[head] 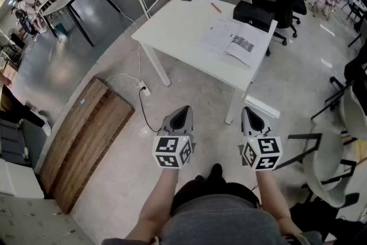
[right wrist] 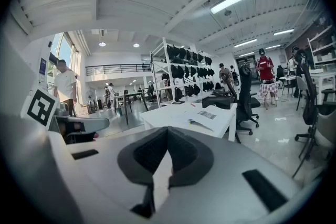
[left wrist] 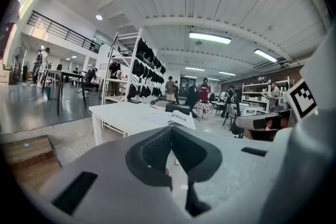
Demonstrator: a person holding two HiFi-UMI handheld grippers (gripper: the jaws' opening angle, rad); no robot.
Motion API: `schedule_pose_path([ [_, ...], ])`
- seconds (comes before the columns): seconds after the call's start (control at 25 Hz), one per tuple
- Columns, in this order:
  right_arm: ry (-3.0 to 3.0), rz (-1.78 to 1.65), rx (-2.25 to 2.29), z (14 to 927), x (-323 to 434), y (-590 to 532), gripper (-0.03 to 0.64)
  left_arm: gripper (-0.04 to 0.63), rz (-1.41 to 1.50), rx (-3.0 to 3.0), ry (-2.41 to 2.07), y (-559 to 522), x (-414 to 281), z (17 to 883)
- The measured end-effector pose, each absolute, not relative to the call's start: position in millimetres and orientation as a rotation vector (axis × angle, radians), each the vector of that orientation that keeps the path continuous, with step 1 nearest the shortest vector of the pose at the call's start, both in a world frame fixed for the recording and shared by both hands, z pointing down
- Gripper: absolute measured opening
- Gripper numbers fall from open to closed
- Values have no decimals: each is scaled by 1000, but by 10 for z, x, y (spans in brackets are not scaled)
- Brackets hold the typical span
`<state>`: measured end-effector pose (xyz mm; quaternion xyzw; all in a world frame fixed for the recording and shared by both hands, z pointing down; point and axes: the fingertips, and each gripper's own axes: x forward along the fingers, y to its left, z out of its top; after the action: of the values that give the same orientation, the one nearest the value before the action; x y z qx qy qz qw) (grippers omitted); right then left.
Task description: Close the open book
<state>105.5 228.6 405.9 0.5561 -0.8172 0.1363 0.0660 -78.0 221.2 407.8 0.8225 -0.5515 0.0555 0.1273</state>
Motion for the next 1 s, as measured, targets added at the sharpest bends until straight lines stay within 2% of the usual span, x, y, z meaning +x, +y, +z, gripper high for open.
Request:
schedule_pose_path([
  [1.0, -2542, 461, 1689, 3994, 1114, 2105, 6, 6, 186, 2356, -1666, 2112, -783, 4145],
])
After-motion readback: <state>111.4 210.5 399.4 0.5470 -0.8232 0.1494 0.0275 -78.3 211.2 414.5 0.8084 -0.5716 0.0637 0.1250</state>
